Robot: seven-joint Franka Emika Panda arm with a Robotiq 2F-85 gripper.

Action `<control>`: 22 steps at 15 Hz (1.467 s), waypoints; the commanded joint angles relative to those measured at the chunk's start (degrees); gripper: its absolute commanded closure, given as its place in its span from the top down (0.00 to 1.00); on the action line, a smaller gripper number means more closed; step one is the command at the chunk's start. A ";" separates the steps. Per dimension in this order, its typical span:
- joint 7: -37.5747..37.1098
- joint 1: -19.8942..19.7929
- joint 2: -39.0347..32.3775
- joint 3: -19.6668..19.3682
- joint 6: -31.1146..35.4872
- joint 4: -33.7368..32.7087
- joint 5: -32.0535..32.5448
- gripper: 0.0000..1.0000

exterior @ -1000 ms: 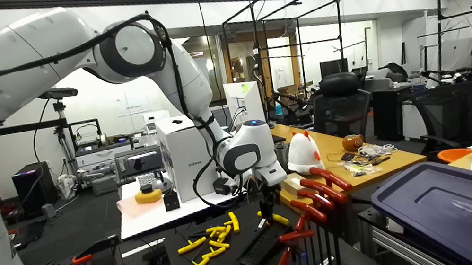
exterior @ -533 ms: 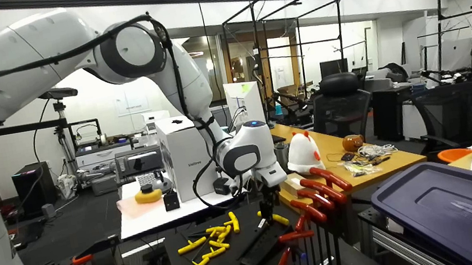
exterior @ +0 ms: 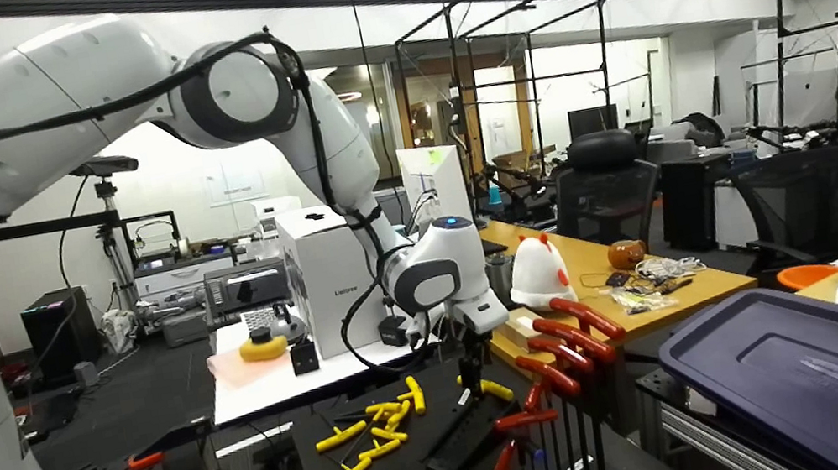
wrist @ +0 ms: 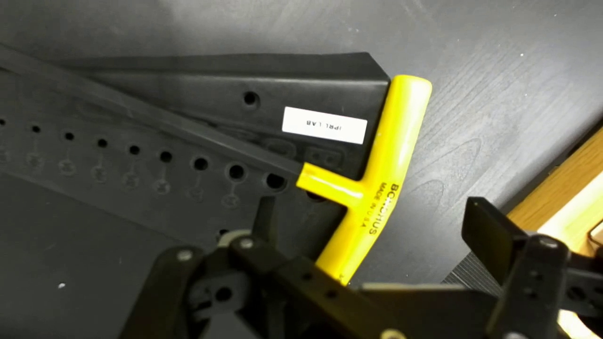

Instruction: Put one of the yellow screwdrivers in the black panel

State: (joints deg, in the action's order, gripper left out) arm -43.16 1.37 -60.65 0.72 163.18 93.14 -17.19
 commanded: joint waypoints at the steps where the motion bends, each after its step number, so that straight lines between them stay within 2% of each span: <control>1: 1.07 0.59 -0.22 -0.61 -0.30 -0.40 -1.51 1.00; 9: 1.08 0.56 -0.22 -0.55 -0.30 -0.41 -1.52 1.00; 22: -1.31 2.15 -2.27 -3.02 2.13 -2.03 -3.80 1.00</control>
State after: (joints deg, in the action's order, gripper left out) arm -43.34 2.50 -62.29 -1.49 164.06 91.96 -19.53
